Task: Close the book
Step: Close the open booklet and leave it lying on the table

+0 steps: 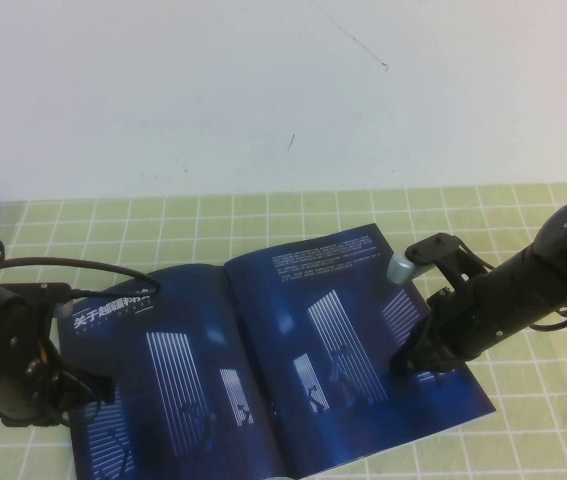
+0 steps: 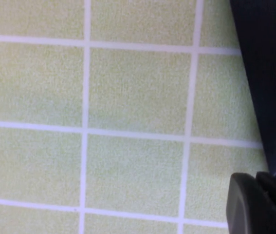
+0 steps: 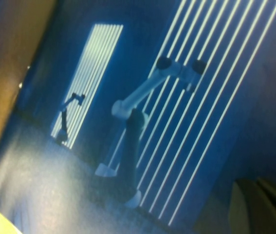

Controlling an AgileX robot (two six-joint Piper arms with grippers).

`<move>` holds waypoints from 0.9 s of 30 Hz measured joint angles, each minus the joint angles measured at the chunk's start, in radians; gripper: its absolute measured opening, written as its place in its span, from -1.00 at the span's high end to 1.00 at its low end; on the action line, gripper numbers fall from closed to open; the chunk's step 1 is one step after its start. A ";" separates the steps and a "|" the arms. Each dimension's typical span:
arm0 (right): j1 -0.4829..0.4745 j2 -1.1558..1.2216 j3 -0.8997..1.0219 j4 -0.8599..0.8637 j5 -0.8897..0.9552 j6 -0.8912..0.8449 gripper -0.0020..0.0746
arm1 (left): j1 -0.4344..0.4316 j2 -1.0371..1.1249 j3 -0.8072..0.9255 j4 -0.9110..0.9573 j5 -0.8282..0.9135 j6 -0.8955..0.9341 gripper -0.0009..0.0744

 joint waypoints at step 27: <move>0.000 0.000 0.000 0.003 0.000 0.008 0.95 | 0.010 0.050 -0.002 -0.391 -0.047 0.341 0.99</move>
